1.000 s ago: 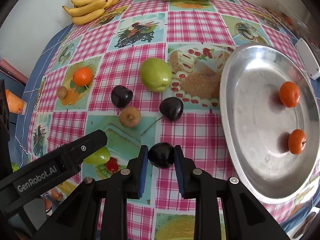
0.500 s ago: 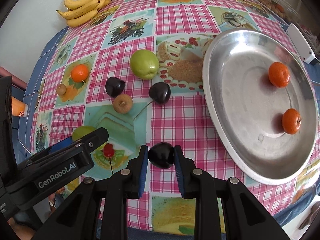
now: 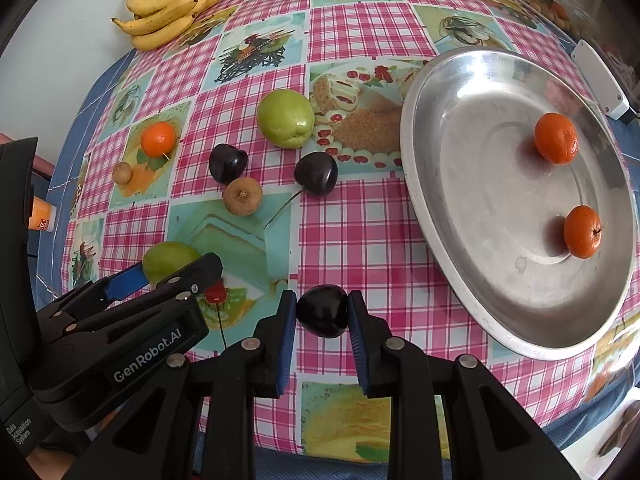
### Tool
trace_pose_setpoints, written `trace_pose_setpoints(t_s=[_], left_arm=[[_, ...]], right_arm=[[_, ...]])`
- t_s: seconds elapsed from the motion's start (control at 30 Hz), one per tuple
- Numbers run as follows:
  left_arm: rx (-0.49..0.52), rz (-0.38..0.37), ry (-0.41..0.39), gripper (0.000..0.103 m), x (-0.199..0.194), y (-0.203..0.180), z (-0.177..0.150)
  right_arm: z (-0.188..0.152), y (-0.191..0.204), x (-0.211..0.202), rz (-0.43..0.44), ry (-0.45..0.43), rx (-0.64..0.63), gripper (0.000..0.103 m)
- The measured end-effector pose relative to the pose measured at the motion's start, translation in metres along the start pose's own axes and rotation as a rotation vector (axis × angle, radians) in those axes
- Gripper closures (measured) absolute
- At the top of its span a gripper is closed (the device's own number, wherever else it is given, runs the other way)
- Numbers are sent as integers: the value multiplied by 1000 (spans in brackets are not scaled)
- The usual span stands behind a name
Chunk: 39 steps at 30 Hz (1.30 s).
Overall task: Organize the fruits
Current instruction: 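Close the left gripper around the green mango and lift it, then carry the green mango with the left gripper while the right gripper carries the plum to the bowl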
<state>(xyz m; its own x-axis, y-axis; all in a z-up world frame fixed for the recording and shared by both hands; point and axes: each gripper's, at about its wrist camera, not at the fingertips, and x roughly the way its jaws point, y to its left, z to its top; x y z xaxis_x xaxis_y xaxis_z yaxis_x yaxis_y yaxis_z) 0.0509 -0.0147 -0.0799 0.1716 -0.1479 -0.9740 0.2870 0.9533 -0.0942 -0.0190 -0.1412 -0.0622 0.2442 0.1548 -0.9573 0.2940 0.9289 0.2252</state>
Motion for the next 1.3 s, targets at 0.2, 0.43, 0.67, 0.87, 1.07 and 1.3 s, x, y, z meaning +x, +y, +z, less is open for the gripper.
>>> trace_pose_setpoints(t_s=[0.2, 0.43, 0.67, 0.87, 1.07, 1.3], left_arm=[[-9, -8, -3, 42, 0, -2, 0], [-39, -35, -40, 42, -11, 4, 1], [-34, -69, -117, 42, -42, 2, 5], [-20, -90, -156, 42, -54, -3, 4], [5, -104, -151, 42, -54, -14, 7], [64, -131, -159, 42, -54, -36, 11]], right_arm=[[1, 1, 0, 2, 0, 0, 76], [3, 1, -8, 16, -29, 2, 76], [5, -1, -25, 39, -83, 10, 76], [7, -10, -31, 40, -101, 36, 76], [10, -36, -39, 28, -129, 124, 76], [12, -80, -48, -37, -163, 250, 76]])
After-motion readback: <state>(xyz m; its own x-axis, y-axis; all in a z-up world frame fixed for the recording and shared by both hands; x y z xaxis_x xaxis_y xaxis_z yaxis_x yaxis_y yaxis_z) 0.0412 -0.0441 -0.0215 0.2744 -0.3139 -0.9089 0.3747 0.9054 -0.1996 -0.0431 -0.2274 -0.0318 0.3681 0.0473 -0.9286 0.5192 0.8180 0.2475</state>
